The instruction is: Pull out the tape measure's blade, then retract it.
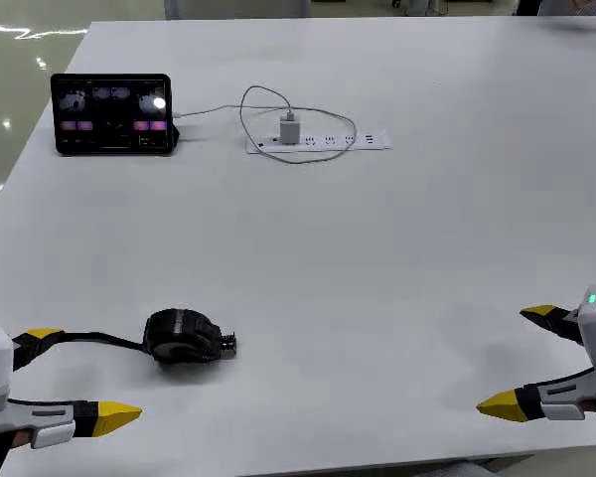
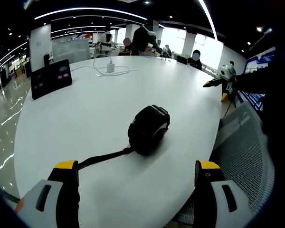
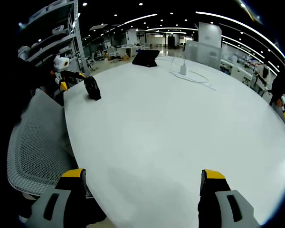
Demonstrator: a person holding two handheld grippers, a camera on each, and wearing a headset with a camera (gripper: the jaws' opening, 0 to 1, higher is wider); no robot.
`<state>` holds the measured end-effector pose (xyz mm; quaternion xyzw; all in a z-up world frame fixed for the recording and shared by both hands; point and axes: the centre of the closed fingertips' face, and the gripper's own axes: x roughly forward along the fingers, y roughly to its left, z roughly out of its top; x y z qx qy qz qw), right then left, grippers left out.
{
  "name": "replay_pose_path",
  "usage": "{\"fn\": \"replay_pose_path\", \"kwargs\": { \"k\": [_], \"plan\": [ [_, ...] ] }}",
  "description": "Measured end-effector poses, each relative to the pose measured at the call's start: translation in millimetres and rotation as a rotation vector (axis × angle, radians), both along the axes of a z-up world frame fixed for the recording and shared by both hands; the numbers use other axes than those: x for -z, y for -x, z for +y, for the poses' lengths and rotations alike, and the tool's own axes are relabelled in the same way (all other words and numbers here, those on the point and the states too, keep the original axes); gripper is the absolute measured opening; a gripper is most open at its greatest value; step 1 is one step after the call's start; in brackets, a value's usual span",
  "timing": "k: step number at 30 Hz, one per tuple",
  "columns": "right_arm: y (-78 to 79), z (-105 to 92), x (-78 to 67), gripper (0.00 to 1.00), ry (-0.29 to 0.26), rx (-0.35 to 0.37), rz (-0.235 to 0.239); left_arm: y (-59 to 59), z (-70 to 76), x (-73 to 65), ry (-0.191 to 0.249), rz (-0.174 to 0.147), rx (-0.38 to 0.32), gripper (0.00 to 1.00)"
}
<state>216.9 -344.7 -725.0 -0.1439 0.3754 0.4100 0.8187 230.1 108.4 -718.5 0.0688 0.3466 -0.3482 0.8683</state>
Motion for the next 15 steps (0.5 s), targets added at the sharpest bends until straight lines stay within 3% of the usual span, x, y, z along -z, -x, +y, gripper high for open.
{"fn": "replay_pose_path", "kwargs": {
  "k": [15],
  "plan": [
    [0.0, -1.2, -3.9, 0.99, 0.005, -0.016, 0.003, 0.7, -0.6, 0.8, -0.003, 0.012, 0.009, 0.99]
  ]
}}
